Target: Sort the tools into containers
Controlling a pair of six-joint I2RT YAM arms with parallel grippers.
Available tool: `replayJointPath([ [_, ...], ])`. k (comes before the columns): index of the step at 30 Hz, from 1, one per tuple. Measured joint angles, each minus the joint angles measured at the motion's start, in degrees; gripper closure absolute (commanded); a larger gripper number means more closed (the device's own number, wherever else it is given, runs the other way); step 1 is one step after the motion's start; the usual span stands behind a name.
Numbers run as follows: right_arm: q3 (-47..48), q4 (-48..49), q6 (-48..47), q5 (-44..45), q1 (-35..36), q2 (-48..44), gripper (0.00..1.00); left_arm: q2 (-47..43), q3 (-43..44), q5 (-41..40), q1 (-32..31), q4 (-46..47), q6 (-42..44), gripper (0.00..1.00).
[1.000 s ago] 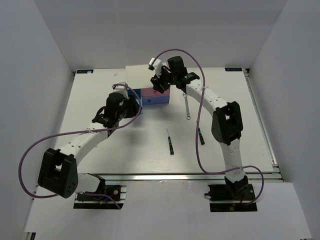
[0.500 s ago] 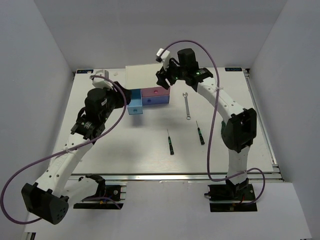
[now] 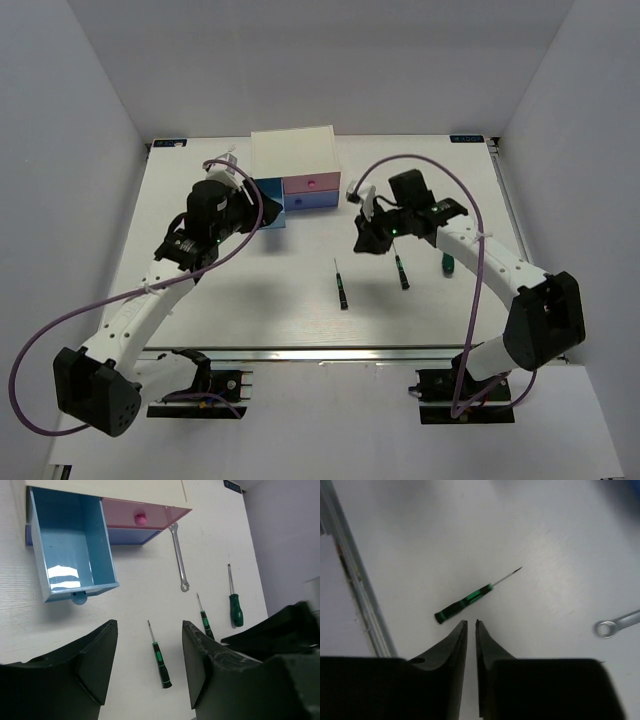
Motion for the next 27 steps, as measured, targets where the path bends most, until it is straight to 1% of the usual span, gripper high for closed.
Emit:
replayJointPath([
  [1,-2.12,-0.26,1.46,0.00,0.42,-0.55,0.75,-0.50,-0.50,0.33,0.02,0.04,-0.28,0.36],
  [2,-4.61,-0.63,3.32,0.02,0.83,-1.14,0.67,-1.18,-1.25,0.70,0.02,0.42,-0.68,0.36],
  [5,-10.16,-0.17,7.89,1.36,1.73,-2.80,0.62,-3.82,-4.17,1.79,0.00,1.16,-1.92,0.36],
  [8,-14.67,2.47,13.14,3.52,2.43,-4.92,0.62,-7.41,-8.74,3.13,0.00,3.08,-3.06,0.36],
  [11,-17.97,6.82,19.78,8.55,4.13,-5.84,0.63,-10.78,-12.96,3.34,-0.17,4.11,-4.35,0.36],
  [14,-20.37,9.92,27.30,16.06,7.65,-5.84,0.62,-11.69,-13.40,2.64,-0.46,3.82,-5.18,0.37],
  [19,-25.51,16.59,38.82,26.88,17.00,-7.50,0.59,-13.33,-13.38,0.98,-0.61,2.27,-5.90,0.37],
  [21,-28.04,18.91,42.47,30.14,19.61,-8.61,0.53,-14.97,-13.44,0.81,-0.63,1.84,-6.19,0.37],
  [23,-29.22,20.74,45.05,33.11,20.41,-8.63,0.48,-17.53,-14.34,0.87,-0.70,2.12,-6.49,0.37],
  [27,-29.27,23.78,48.24,38.16,20.44,-6.01,0.47,-22.82,-16.68,1.18,-0.72,0.81,-6.60,0.37],
])
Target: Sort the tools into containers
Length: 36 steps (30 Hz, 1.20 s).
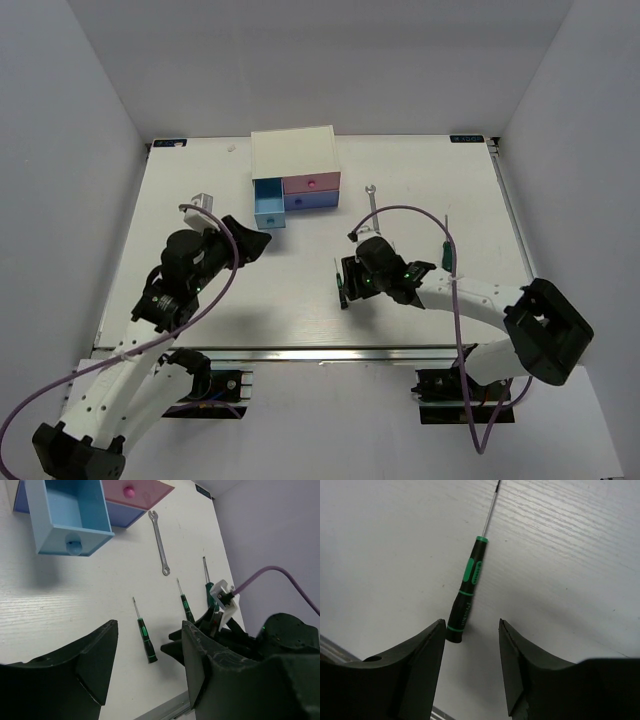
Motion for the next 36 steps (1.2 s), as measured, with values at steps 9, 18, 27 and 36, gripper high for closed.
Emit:
replayJointPath([
  [9,0.20,3.41,1.95,3.50,1.51,5.20,0.47,-9.55,-4.31,-0.07,0.00,-3.82,-1.03,0.37],
  [18,0.55,4.52,3.58,4.81,4.15,6.82,0.50,-13.77,-4.31,-2.01,0.00,-8.50,-1.64,0.37],
  [27,-0.50,6.29,4.48,8.98,6.60,8.57,0.57,-15.78,-4.31,-3.76,0.00,-11.74,-2.12,0.37],
  [36,-4.85,14.69,4.24,13.16,8.85,8.55,0.73,-17.33,-4.31,-5.70,0.00,-14.14,-2.10,0.37],
])
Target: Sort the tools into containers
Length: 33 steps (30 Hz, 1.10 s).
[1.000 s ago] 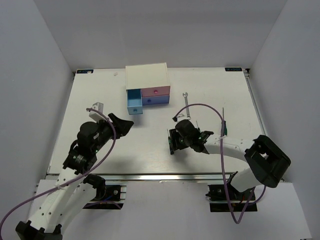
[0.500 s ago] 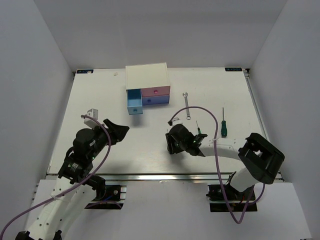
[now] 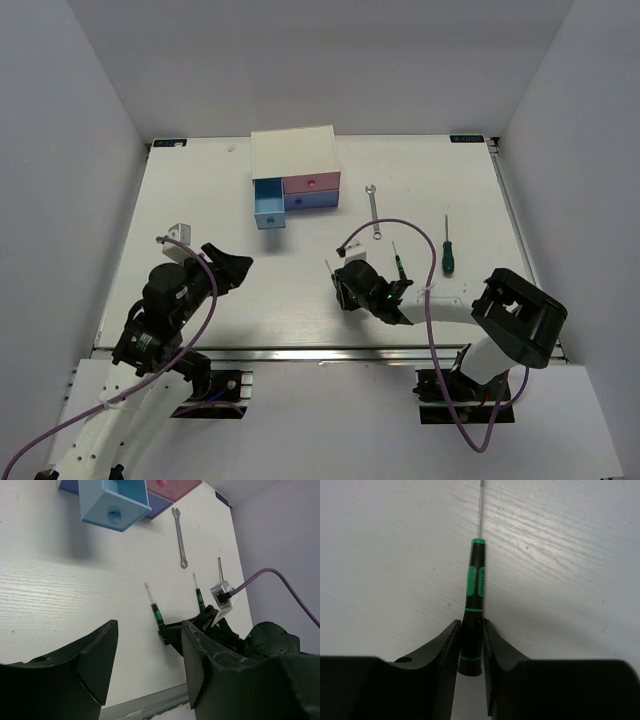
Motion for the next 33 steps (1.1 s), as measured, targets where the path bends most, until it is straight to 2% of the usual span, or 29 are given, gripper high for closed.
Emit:
replayJointPath([
  [2,-0.28,1.64,-0.15,0.15,-0.02,0.55,0.85,-0.63,0.00,-0.57,0.00,-0.81,0.02,0.37],
  [3,-0.28,2.34,-0.15,0.17,-0.02,0.87,0.97,-0.96,0.00,-0.83,0.00,-1.11,0.00,0.37],
  [4,-0.28,2.93,-0.22,0.11,-0.02,1.11,1.00,-1.31,0.00,-1.05,0.00,-1.40,0.02,0.37],
  [9,0.83,1.92,-1.68,-0.96,-0.04,1.42,1.00,-2.51,0.02,-1.95,0.00,-2.82,0.00,0.37],
  [15,6.54,-8.00,-8.85,-6.82,-1.46,-1.88,1.00,-2.21,0.24,-2.34,0.00,-3.08,0.17,0.37],
  [22,28.50,-18.47,-14.86,-15.63,-4.92,-5.31,1.00,1.27,2.16,-2.32,0.00,-1.60,1.66,0.36],
  [27,37.24,-23.45,-18.49,-19.04,-5.86,-6.34,1.00,2.12,2.58,-2.29,0.00,-0.15,2.38,0.36],
  [30,42.40,-28.20,-20.37,-20.46,-5.97,-4.55,1.00,2.12,2.60,-2.32,0.00,0.57,2.56,0.36],
  [33,51.01,-33.27,-21.03,-23.91,-7.13,1.22,1.00,2.05,2.73,-2.36,0.00,0.96,2.62,0.36],
])
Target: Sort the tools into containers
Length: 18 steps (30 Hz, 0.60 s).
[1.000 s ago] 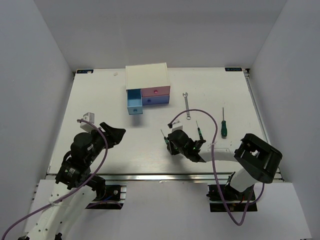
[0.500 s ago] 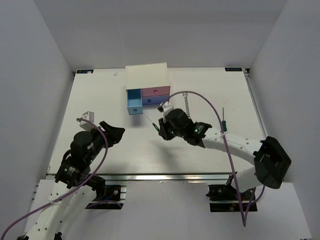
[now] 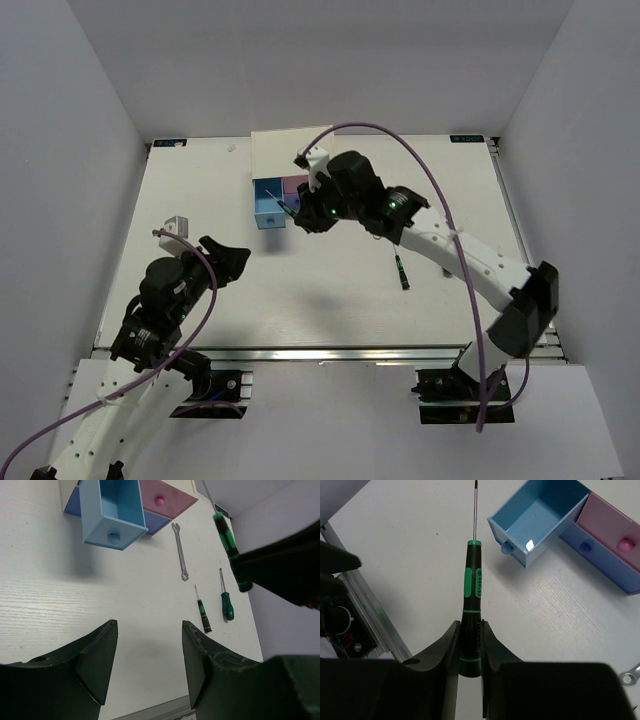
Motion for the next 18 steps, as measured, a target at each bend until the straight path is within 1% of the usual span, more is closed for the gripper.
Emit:
replayJointPath([
  [2,5.38,-2.64,0.02,-2.34,-1.64,4.66,1.00,-0.04,0.26,-0.15,0.00,-0.02,-0.02,0.36],
  [9,17.33,-13.00,2.29,-7.63,-7.02,17.40,1.00,-0.68,0.92,-0.79,0.00,0.11,-0.09,0.36],
  [12,21.27,-16.44,3.50,-9.16,-8.44,21.27,1.00,-0.70,0.92,-1.38,0.00,0.13,-0.26,0.37],
  [18,32.89,-22.99,5.09,-12.13,-9.03,28.44,1.00,-0.74,0.92,-2.51,0.00,0.46,-0.59,0.37],
])
